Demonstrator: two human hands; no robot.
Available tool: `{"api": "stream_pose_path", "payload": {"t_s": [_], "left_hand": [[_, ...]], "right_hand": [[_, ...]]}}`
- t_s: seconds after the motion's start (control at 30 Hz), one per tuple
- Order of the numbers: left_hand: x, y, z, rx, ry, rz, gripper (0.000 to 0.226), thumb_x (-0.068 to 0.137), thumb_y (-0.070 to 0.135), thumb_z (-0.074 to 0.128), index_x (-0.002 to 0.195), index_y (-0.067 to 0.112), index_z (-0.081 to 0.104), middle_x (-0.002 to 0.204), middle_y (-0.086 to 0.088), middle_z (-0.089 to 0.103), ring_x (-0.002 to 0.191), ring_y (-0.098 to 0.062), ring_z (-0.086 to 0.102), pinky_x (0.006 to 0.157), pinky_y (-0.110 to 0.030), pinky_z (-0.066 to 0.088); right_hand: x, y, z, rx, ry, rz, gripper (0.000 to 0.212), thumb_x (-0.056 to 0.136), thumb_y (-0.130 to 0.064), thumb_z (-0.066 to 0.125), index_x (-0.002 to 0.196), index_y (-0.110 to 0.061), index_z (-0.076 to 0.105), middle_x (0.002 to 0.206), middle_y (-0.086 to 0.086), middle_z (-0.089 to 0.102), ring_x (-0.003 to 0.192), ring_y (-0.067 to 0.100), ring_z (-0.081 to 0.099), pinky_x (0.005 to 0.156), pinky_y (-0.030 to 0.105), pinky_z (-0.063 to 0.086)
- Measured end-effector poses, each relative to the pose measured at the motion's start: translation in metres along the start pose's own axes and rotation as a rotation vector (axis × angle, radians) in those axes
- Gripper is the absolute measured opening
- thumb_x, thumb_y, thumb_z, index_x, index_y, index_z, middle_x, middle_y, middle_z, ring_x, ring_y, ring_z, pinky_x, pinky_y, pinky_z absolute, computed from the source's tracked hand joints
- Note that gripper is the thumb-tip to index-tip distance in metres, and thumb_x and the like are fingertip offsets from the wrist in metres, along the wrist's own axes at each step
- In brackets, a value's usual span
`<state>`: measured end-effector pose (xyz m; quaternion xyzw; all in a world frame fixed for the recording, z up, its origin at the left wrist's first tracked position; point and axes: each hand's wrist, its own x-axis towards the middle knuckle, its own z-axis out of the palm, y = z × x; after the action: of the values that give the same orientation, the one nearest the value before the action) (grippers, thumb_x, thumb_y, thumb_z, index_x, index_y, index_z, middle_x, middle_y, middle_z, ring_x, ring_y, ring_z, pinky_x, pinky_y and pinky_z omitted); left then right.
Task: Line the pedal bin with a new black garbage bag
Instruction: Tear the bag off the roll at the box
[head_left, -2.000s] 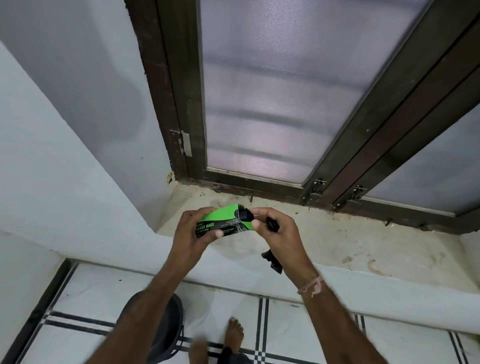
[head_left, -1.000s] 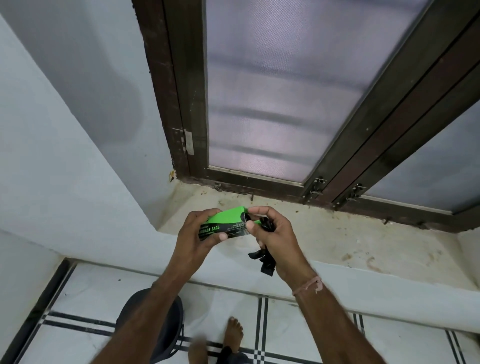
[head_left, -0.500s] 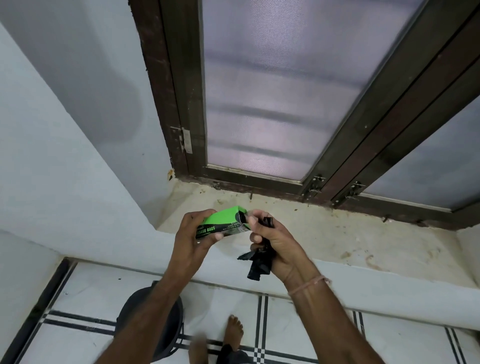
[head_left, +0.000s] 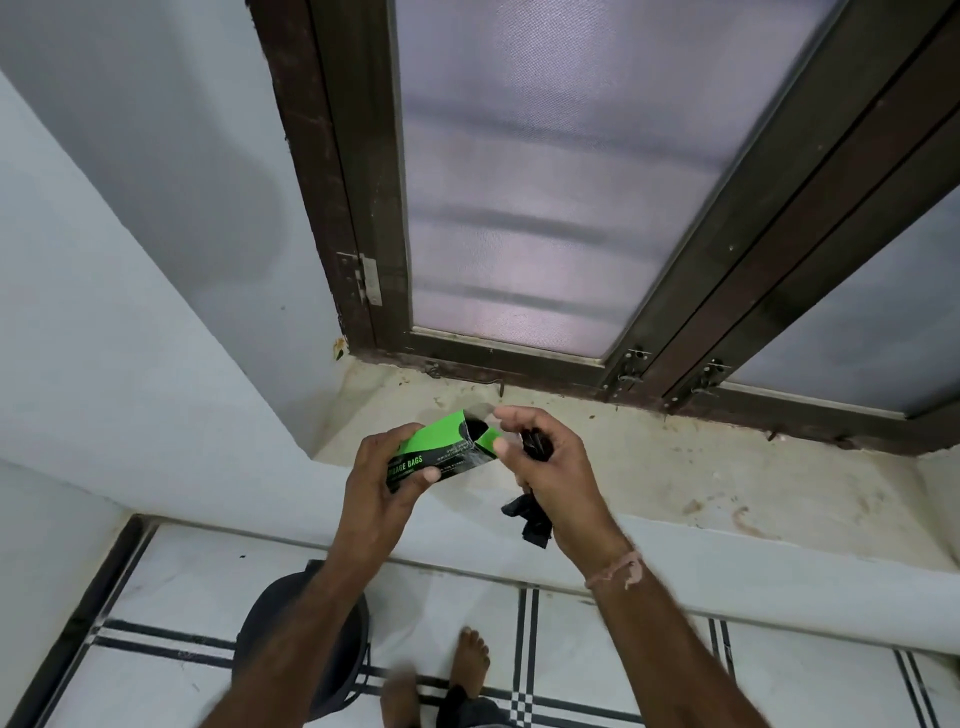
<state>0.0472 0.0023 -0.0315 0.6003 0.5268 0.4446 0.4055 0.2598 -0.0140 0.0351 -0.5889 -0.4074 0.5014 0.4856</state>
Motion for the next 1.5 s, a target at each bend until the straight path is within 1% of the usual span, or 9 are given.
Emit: {"api": "stream_pose_path", "payload": {"t_s": [0.13,0.33,0.47,0.6,0.7,0.87,1.0,1.17,1.5], "left_hand": [[0.006,0.000,-0.006,-0.007,-0.079,0.000,0.045,0.087,0.036,0.071,0.130,0.042,0.060,0.123,0.005,0.059,0.116,-0.001,0.058,0.095,-0.016,0.049],[0.011,0.000,-0.005,0.009,-0.128,0.005,0.057,0.084,0.051,0.068,0.135,0.029,0.061,0.126,0.001,0.058,0.116,0.004,0.057,0.094,-0.009,0.046],[0.011,0.000,-0.006,0.040,-0.147,0.036,0.050,0.086,0.043,0.070,0.134,0.033,0.061,0.124,0.001,0.058,0.115,0.005,0.057,0.092,-0.005,0.043],[0.014,0.002,-0.011,0.043,-0.124,0.034,0.047,0.087,0.034,0.072,0.133,0.035,0.061,0.123,0.000,0.059,0.115,0.004,0.057,0.093,-0.005,0.042],[0.016,0.003,-0.015,0.075,-0.135,0.052,0.048,0.086,0.031,0.072,0.132,0.033,0.062,0.122,-0.001,0.058,0.113,0.006,0.056,0.092,-0.004,0.041],[0.019,0.002,-0.019,0.085,-0.148,0.079,0.045,0.084,0.040,0.072,0.128,0.041,0.063,0.121,-0.002,0.058,0.114,0.002,0.057,0.096,-0.008,0.042],[0.019,0.005,-0.020,0.080,-0.186,0.090,0.047,0.083,0.050,0.068,0.129,0.042,0.062,0.123,-0.001,0.057,0.118,-0.008,0.059,0.099,-0.016,0.046],[0.022,0.007,-0.021,0.110,-0.234,0.111,0.051,0.085,0.050,0.067,0.133,0.033,0.064,0.123,-0.001,0.055,0.119,-0.016,0.059,0.098,-0.030,0.052],[0.026,0.003,-0.021,0.191,-0.273,0.117,0.052,0.085,0.051,0.065,0.133,0.031,0.064,0.123,0.001,0.052,0.120,-0.018,0.055,0.096,-0.025,0.051]], "right_hand": [[-0.001,0.005,-0.005,-0.076,-0.003,0.004,0.043,0.095,-0.011,0.073,0.132,-0.032,0.070,0.108,0.000,0.064,0.070,0.002,0.056,0.060,0.035,0.059],[-0.002,0.013,0.004,-0.138,0.098,-0.085,0.025,0.092,-0.008,0.076,0.111,-0.023,0.080,0.105,0.003,0.074,0.068,0.011,0.062,0.050,0.035,0.057],[0.000,0.018,0.004,-0.193,0.128,-0.146,0.023,0.089,-0.014,0.080,0.105,-0.030,0.080,0.103,-0.016,0.069,0.082,0.010,0.067,0.073,0.038,0.060],[0.005,0.020,-0.014,-0.192,0.212,0.122,0.038,0.095,-0.037,0.074,0.133,-0.034,0.065,0.122,-0.006,0.065,0.078,0.019,0.067,0.071,0.046,0.063],[0.005,0.009,-0.026,0.160,0.062,0.341,0.033,0.103,-0.033,0.063,0.131,-0.016,0.069,0.112,0.025,0.068,0.056,0.012,0.045,0.047,0.027,0.051],[0.005,0.003,-0.032,0.111,-0.148,0.136,0.031,0.104,-0.022,0.062,0.133,-0.024,0.070,0.093,0.005,0.073,0.057,0.011,0.040,0.056,0.022,0.040],[0.008,0.001,-0.030,-0.050,-0.233,0.060,0.033,0.098,-0.020,0.071,0.131,-0.027,0.069,0.083,0.013,0.058,0.058,0.013,0.039,0.057,0.026,0.038],[0.015,-0.007,-0.025,-0.195,-0.307,0.013,0.025,0.094,-0.016,0.076,0.117,-0.022,0.067,0.078,0.008,0.050,0.059,0.012,0.042,0.054,0.025,0.043],[0.027,-0.006,-0.027,-0.298,-0.322,-0.021,0.013,0.094,-0.011,0.076,0.092,-0.001,0.068,0.067,-0.001,0.052,0.052,0.004,0.039,0.052,0.019,0.038]]}}
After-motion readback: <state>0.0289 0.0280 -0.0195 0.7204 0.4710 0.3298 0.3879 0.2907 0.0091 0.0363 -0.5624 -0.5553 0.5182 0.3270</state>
